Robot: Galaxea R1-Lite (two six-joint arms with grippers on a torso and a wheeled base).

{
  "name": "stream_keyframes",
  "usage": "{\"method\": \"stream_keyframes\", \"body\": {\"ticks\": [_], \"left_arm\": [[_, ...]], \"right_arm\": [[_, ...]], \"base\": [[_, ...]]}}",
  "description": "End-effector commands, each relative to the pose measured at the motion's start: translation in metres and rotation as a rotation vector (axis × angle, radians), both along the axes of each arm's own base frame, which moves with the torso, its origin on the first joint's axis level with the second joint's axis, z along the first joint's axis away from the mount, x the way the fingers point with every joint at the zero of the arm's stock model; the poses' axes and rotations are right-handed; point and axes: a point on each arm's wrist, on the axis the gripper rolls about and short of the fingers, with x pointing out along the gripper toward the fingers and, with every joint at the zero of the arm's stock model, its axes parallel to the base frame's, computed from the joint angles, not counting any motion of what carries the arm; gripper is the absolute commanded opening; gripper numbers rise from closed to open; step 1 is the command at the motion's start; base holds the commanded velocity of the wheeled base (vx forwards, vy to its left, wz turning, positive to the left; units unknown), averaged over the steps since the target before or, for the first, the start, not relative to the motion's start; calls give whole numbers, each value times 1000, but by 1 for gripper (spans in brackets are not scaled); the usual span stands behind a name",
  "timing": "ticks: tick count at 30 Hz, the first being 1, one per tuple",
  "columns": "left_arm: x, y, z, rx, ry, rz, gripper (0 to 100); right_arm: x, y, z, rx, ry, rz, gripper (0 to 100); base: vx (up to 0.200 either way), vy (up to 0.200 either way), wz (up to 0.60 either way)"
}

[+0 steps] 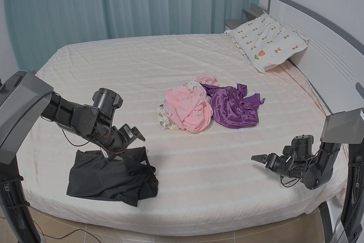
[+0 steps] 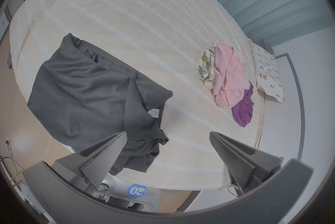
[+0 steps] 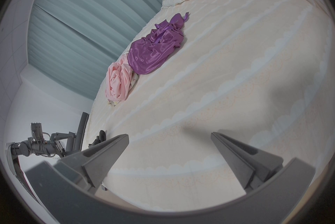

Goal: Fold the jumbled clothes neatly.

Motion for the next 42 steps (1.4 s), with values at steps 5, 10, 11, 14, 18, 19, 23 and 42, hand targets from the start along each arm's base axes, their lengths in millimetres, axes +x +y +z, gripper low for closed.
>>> {"method": "stream_keyframes", "body": {"ticks": [5, 10, 11, 14, 18, 19, 23, 42], "left_arm": [[-15, 13, -16, 12, 34, 26, 100], [-18, 20, -26, 22, 67, 55, 100], [-18, 21, -26, 21, 68, 73, 100], [-18, 26, -24, -6, 73, 115, 100], [-19, 38, -25, -25, 88, 136, 100], [-20, 41, -27, -28, 95, 143, 100], [-22, 52, -31, -49, 119, 161, 100], [-34, 95, -42, -89, 115, 240, 100]], "right_arm": [[-1, 3, -1, -1, 4, 10, 100], [-1, 4, -2, -2, 7, 14, 100], [-1, 4, -2, -2, 7, 14, 100], [-2, 6, -2, -2, 8, 18, 100], [-2, 7, -1, -4, 5, 20, 100], [-2, 9, -1, -3, 5, 23, 100], [-2, 11, -1, -4, 6, 27, 100], [-8, 44, 16, -16, -52, 83, 100]], "base": [[0, 0, 0], [0, 0, 0], [0, 0, 0], [0, 0, 0], [0, 50, 0], [0, 200, 0], [0, 200, 0], [0, 200, 0]]}}
